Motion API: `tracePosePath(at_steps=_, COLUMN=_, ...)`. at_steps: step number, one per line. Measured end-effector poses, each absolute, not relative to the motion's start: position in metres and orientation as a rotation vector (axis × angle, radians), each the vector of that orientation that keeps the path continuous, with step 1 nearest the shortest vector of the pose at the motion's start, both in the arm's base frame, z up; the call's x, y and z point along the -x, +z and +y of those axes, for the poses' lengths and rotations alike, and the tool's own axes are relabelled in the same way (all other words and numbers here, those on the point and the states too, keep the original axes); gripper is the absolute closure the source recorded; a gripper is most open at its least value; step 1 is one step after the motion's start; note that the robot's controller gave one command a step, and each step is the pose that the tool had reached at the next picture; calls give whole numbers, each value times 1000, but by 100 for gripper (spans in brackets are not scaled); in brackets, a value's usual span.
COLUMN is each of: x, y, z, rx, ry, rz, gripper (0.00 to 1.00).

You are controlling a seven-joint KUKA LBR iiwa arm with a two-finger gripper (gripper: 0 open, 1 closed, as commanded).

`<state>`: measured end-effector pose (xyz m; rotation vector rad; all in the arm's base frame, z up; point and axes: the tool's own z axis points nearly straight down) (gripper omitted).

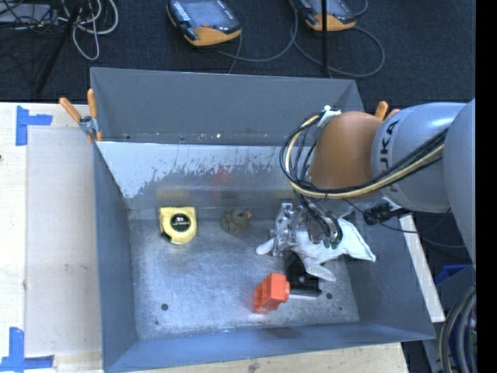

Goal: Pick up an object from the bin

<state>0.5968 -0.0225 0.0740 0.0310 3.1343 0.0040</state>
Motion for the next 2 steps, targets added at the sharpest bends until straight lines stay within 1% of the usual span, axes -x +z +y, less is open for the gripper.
tracePosePath(at_steps=1, x=-597, y=74, z=-23, rx=-31, ry=4, rz=3134, gripper=100)
tracePosePath(at_steps=2, x=-589, y=89, z=-25, rx=-70, ry=2, rz=3140, gripper=100)
